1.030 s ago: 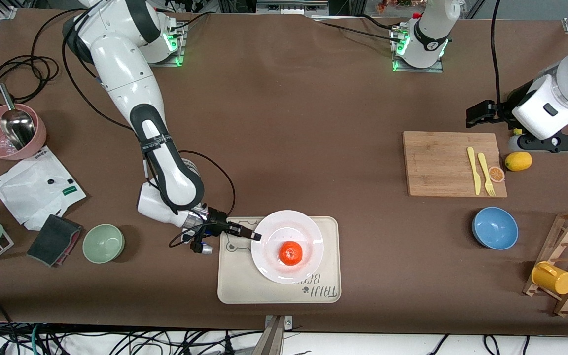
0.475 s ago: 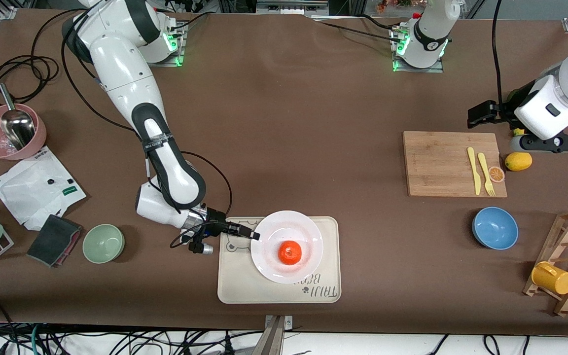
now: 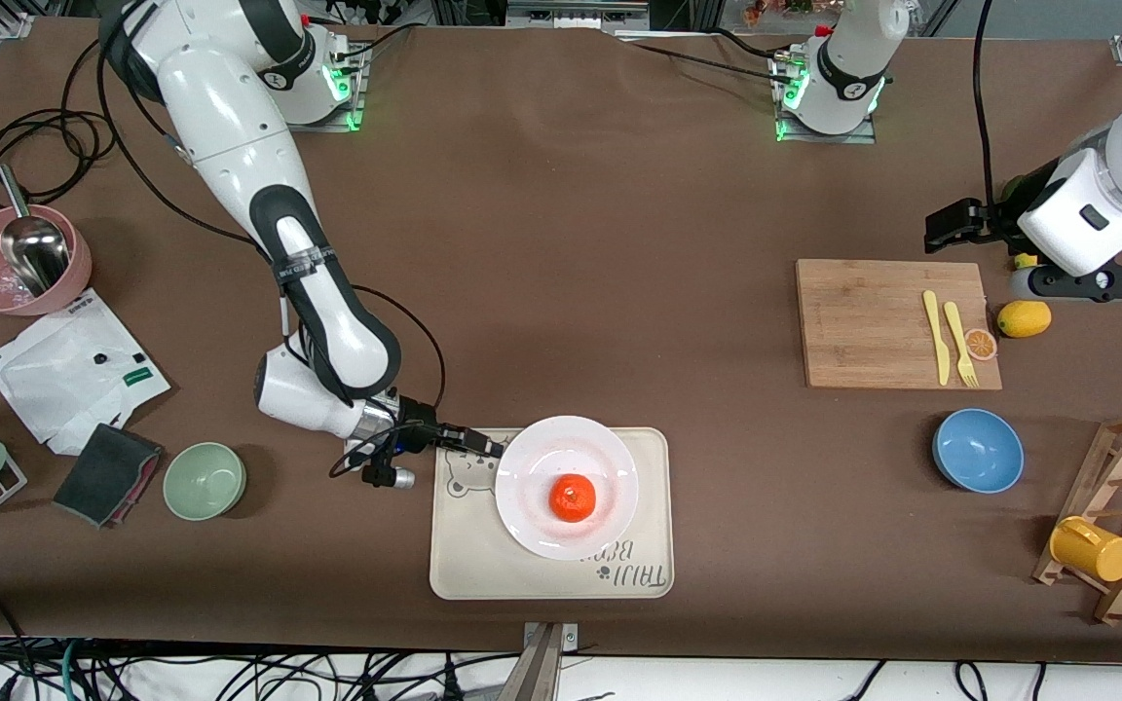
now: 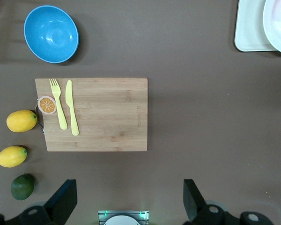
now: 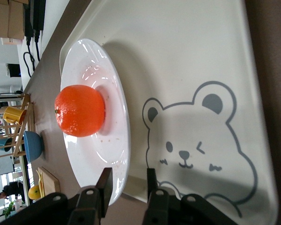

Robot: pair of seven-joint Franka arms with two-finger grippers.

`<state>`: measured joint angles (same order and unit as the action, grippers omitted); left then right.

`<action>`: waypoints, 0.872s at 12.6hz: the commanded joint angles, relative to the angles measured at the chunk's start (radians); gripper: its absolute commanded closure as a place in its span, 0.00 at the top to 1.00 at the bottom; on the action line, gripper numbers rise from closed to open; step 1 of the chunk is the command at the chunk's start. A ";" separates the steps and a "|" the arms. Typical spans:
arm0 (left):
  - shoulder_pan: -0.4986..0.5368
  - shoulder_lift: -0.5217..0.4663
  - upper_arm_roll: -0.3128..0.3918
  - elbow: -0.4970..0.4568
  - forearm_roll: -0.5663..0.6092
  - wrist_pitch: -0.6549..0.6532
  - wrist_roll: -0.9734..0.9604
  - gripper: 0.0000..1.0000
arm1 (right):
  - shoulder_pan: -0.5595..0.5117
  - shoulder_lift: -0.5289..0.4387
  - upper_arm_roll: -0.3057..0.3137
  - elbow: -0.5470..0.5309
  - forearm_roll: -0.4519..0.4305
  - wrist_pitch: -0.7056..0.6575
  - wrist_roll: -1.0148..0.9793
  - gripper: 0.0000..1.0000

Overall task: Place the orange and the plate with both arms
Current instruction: 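Open the right gripper and release the plate on the tray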

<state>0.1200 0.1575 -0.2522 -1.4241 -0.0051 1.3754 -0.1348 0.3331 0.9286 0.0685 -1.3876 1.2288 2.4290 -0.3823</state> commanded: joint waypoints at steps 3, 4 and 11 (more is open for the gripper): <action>0.003 0.010 -0.002 0.028 0.008 -0.021 -0.002 1.00 | -0.020 -0.221 0.007 -0.282 -0.121 -0.004 0.013 0.37; 0.004 0.010 -0.002 0.028 0.008 -0.021 -0.002 1.00 | -0.026 -0.267 0.007 -0.339 -0.149 -0.005 0.013 0.38; 0.004 0.008 -0.002 0.028 0.008 -0.021 -0.002 1.00 | -0.082 -0.494 -0.087 -0.495 -0.309 -0.218 0.014 1.00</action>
<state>0.1212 0.1575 -0.2514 -1.4235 -0.0051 1.3749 -0.1348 0.2621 0.5086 0.0170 -1.8353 0.9860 2.2851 -0.3801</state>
